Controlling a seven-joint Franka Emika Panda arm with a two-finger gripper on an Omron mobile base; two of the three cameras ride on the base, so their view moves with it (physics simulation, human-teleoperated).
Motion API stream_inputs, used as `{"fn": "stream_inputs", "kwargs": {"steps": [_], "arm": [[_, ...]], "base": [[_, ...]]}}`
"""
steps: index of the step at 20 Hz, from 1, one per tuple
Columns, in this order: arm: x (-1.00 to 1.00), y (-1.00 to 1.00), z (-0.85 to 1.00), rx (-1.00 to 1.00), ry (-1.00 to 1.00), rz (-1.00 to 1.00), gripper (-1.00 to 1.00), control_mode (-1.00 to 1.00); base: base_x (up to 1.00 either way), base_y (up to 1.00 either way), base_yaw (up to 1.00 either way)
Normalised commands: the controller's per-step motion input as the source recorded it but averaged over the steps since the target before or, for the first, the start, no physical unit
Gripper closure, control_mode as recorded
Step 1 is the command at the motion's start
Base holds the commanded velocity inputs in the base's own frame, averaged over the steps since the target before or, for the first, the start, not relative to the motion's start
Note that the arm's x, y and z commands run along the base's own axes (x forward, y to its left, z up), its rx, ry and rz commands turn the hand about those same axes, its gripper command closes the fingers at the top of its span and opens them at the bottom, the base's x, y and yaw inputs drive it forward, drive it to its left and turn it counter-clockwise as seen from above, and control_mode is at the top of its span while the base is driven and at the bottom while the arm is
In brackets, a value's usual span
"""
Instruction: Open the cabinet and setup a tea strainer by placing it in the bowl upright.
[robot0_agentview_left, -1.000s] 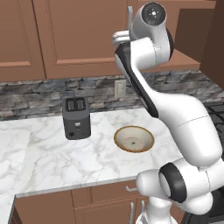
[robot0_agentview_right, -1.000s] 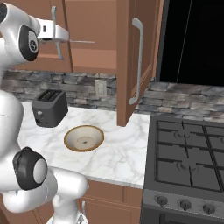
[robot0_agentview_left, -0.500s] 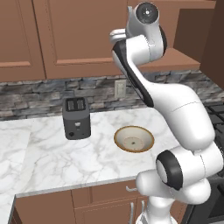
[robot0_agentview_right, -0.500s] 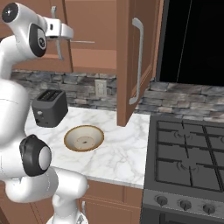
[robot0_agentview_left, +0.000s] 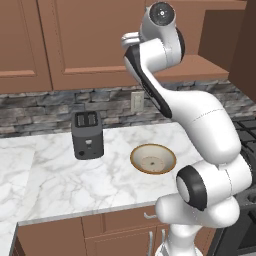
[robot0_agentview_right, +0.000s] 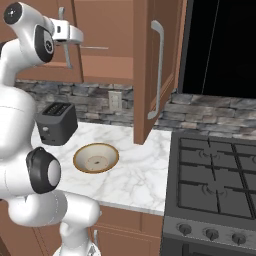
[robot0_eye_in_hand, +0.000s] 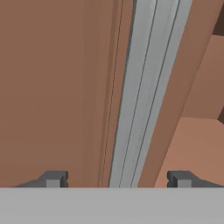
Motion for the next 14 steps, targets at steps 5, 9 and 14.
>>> {"fn": "stream_inputs", "kwargs": {"steps": [5, 9, 14], "arm": [[0.23, 0.08, -0.01, 0.00, 0.00, 0.00, -1.00, -1.00], [0.12, 0.00, 0.00, 0.00, 0.00, 0.00, -1.00, -1.00], [0.09, 0.00, 0.00, 0.00, -0.01, 0.00, 1.00, -1.00]], "base": [[0.00, 0.00, 0.00], [0.00, 0.00, 0.00], [0.00, 0.00, 0.00]]}}
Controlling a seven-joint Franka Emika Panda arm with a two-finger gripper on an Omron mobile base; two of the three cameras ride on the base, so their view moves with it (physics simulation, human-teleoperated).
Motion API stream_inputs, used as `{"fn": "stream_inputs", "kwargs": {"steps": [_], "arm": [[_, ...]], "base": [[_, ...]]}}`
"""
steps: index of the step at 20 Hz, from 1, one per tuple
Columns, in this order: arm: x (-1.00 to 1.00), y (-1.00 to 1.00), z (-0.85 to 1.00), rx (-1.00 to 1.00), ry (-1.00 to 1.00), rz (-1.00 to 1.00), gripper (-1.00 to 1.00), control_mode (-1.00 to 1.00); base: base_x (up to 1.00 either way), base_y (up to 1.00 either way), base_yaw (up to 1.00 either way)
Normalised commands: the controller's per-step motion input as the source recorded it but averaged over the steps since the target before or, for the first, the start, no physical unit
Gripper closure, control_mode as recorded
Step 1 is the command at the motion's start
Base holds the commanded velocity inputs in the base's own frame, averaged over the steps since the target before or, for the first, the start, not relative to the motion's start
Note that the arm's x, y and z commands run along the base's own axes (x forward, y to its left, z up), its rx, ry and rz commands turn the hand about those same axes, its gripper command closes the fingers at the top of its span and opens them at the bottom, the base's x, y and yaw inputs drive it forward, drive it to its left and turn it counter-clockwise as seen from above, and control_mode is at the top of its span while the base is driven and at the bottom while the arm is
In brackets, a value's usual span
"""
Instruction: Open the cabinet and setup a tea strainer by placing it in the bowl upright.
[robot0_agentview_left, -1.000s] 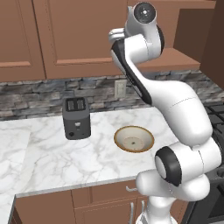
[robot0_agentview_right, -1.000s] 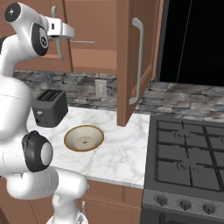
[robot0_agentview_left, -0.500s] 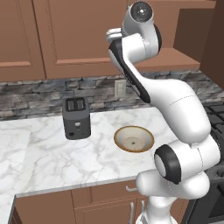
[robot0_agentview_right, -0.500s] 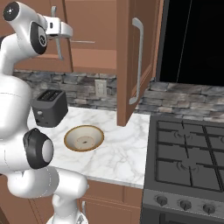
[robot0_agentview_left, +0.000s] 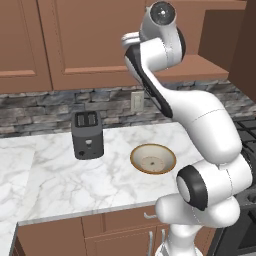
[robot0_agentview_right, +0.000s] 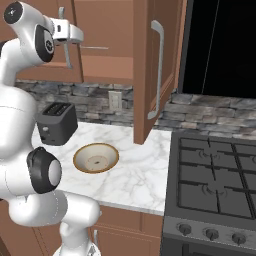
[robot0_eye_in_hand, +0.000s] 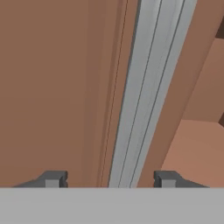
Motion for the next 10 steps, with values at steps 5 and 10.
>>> {"fn": "stream_inputs", "kwargs": {"steps": [5, 10], "arm": [[0.08, 0.00, 0.00, 0.00, -0.01, 0.00, 1.00, -1.00], [0.06, 0.00, 0.00, 0.00, 0.00, 0.00, 1.00, -1.00]], "base": [[0.00, 0.00, 0.00], [0.00, 0.00, 0.00]]}}
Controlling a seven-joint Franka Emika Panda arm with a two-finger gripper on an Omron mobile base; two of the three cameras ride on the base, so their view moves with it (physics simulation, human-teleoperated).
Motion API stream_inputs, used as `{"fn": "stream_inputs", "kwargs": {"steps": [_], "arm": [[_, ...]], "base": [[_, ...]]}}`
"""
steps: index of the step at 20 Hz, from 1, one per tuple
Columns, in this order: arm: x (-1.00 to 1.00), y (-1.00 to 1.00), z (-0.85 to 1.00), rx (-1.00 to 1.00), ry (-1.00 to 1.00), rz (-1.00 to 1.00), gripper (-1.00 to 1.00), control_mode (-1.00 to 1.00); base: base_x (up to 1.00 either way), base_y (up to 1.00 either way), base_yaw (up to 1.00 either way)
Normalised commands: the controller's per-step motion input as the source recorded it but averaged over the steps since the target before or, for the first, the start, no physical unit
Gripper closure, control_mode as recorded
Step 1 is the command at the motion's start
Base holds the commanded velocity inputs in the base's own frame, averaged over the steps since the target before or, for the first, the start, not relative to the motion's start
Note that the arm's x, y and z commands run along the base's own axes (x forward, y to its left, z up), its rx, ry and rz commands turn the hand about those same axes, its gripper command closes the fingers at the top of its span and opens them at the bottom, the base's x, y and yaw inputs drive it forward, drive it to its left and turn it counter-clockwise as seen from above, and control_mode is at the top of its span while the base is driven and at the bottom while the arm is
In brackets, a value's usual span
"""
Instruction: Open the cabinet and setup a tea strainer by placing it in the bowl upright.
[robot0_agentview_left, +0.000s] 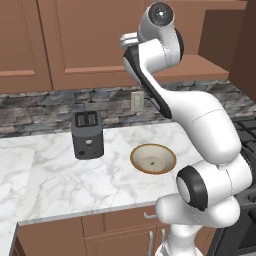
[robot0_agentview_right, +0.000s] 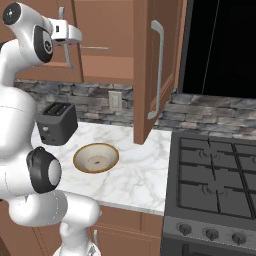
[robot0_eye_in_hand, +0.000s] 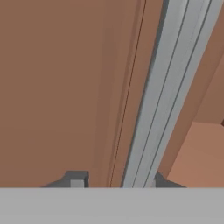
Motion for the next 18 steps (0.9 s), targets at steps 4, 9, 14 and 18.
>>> {"fn": "stream_inputs", "kwargs": {"steps": [4, 9, 14, 18], "arm": [[0.07, -0.17, -0.04, 0.09, -0.03, 0.06, 1.00, -1.00], [0.11, -0.22, 0.00, 0.15, -0.03, 0.07, 1.00, -1.00], [0.00, 0.01, -0.01, 0.01, 0.00, 0.00, 1.00, -1.00], [-0.07, 0.14, 0.00, 0.00, 0.00, -0.04, 1.00, -1.00]], "base": [[0.00, 0.00, 0.00], [0.00, 0.00, 0.00], [0.00, 0.00, 0.00], [0.00, 0.00, 0.00]]}}
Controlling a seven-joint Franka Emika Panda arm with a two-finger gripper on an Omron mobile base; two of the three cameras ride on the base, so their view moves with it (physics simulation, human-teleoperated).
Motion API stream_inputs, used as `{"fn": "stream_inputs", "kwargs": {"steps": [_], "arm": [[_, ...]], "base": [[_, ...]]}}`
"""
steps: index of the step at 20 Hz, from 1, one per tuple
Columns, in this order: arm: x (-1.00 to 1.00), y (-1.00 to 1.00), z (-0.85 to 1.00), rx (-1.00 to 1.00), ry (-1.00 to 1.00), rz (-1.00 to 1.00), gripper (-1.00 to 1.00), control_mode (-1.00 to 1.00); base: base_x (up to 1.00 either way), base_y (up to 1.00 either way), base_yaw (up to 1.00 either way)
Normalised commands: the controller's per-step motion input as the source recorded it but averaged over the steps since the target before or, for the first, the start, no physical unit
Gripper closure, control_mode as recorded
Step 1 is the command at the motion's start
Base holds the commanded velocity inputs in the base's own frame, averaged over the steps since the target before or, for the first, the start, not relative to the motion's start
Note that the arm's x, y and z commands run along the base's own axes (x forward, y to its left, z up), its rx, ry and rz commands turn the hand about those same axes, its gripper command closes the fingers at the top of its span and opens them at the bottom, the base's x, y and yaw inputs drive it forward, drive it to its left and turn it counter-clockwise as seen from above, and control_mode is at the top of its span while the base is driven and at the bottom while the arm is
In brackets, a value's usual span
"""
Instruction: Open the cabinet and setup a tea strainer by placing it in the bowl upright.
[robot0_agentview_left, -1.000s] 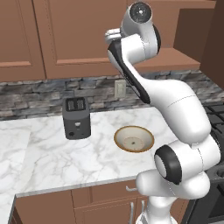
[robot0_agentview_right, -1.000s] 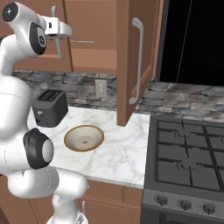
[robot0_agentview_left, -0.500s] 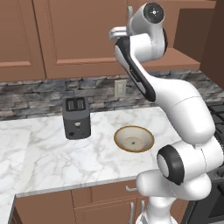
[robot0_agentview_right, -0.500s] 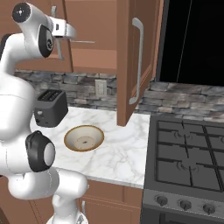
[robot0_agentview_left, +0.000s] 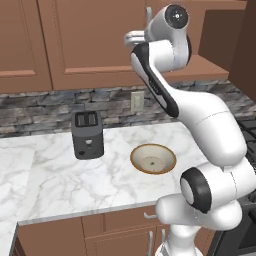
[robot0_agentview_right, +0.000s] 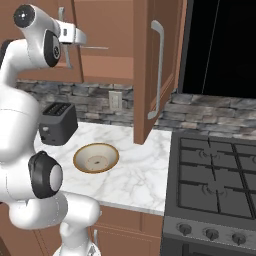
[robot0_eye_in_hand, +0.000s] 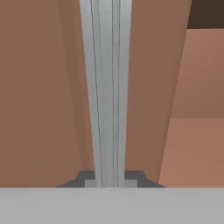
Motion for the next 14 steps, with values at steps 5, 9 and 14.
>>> {"fn": "stream_inputs", "kwargs": {"steps": [5, 9, 14], "arm": [[-0.44, 0.35, 0.00, 0.00, 0.00, -0.16, 1.00, -1.00], [-0.89, 0.49, 0.08, 0.00, -0.04, -0.22, 1.00, -1.00], [-0.98, 0.45, 0.22, 0.00, -0.03, -0.19, 1.00, -1.00]], "base": [[0.00, 0.00, 0.00], [0.00, 0.00, 0.00], [0.00, 0.00, 0.00]]}}
